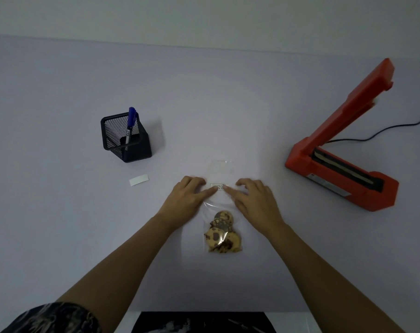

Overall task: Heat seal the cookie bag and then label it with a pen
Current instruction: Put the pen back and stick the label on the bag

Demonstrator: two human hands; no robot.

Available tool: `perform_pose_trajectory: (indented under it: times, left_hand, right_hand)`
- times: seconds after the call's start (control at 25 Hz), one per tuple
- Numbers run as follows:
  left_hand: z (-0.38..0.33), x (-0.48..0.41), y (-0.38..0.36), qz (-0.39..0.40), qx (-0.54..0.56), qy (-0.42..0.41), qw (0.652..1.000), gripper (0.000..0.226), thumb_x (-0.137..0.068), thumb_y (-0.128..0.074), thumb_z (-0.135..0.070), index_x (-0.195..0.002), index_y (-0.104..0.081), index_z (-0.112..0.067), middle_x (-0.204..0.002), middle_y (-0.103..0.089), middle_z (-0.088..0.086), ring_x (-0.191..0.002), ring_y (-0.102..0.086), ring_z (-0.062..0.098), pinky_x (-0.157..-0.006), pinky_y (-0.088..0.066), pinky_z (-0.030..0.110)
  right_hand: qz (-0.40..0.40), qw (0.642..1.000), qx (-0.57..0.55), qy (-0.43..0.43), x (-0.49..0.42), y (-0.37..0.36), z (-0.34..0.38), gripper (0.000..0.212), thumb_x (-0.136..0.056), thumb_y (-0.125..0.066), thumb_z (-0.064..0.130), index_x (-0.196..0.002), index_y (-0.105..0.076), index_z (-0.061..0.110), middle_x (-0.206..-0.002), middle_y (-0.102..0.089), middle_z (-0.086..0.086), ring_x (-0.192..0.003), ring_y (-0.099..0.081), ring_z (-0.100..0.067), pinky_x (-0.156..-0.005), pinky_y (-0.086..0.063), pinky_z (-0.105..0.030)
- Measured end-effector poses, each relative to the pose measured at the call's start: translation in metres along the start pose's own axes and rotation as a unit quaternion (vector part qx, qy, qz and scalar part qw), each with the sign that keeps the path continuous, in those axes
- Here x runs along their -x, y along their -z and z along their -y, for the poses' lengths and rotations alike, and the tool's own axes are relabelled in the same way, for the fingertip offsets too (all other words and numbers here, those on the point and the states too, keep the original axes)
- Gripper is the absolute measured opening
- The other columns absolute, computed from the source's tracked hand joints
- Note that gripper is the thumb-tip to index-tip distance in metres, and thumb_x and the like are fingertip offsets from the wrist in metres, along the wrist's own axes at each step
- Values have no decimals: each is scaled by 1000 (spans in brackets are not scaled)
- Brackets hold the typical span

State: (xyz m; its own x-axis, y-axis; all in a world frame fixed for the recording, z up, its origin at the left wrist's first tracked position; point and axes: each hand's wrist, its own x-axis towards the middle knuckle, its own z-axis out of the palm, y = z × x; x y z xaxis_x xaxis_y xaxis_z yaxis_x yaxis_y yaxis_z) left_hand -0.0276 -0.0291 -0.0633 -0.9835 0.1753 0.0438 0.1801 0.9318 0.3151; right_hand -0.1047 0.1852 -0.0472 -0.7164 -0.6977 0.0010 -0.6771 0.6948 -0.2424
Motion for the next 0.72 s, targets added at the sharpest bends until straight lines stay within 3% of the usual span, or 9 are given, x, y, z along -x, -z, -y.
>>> perform_pose_trajectory:
  times: [0.2,0.28,0.4,0.72]
  left_hand:
    - [1,-2,3,18,-20,-25,999,42,-85,-54,-20,-126,-53,-21,-113,-59,16,-100,-50,29,-74,-52,39]
    - [1,-2,4,16,-22,-19,999,42,-86,-51,-23,-128,-52,-20,-113,-59,15,-99,-49,27,-74,-52,40]
    - [1,-2,5,21,-33,-11,999,42,-88,-40,-30,-127,-51,-18,-115,-59,15,-97,-55,28,-74,-52,39]
    - [-3,-2,6,13,-88,8,996,43,-88,-38,-33,-126,-54,-21,-125,-57,12,-96,-58,29,-72,-47,37]
  right_hand:
    - [22,998,53,21,-1,2,-2,44,-83,-43,28,-125,-53,35,-110,-61,-4,-90,-57,-26,-69,-47,-36]
    - [29,998,57,15,-2,2,-2,46,-84,-36,32,-126,-52,35,-110,-61,-1,-89,-56,-25,-67,-46,-35]
    - [32,998,59,14,-4,2,-2,45,-86,-34,35,-128,-51,35,-109,-60,1,-89,-55,-23,-67,-44,-34]
    - [27,998,55,21,-5,1,-6,44,-87,-34,37,-128,-51,32,-108,-59,2,-86,-54,-23,-64,-44,-33]
